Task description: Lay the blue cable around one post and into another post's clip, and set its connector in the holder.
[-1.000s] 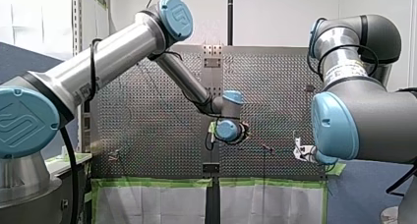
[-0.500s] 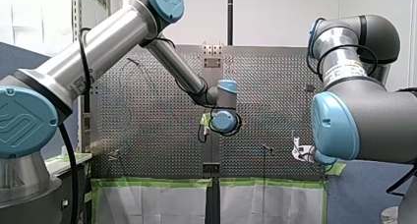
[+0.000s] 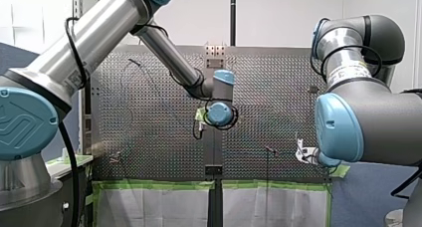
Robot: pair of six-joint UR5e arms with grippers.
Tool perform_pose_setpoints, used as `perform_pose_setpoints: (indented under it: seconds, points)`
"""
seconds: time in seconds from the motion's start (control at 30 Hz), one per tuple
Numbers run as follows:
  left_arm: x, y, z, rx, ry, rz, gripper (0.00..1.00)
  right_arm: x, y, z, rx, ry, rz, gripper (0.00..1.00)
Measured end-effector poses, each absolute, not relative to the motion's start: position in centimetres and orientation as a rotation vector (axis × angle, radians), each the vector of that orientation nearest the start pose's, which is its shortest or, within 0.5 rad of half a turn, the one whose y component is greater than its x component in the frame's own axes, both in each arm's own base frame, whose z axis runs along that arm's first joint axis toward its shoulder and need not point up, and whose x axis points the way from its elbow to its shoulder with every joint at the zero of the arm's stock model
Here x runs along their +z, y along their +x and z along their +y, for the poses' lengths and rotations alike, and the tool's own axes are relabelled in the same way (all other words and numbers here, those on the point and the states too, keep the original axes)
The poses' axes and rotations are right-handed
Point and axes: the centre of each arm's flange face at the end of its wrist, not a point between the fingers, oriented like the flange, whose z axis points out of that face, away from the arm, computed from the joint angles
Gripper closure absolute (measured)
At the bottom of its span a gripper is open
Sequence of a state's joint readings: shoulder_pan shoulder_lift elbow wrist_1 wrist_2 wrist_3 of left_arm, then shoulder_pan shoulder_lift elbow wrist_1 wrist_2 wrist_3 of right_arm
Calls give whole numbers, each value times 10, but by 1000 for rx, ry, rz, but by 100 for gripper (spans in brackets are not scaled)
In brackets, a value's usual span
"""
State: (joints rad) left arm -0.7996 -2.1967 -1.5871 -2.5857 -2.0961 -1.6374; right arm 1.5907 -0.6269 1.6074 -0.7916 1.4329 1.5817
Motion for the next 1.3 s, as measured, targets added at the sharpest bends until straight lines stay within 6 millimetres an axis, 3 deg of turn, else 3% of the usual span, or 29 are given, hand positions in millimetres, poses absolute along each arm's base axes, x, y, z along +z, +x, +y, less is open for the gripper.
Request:
perform_pose_setpoints:
  seconds: [0.97,1.3]
  points:
    - [221,323,-436,-336,-47,1640,0,-31,161,-637,1252,1465,-1288,72]
    - [235,319,-384,-310,-242,1604,0,-32,162,-636,1251,1468,-1286,72]
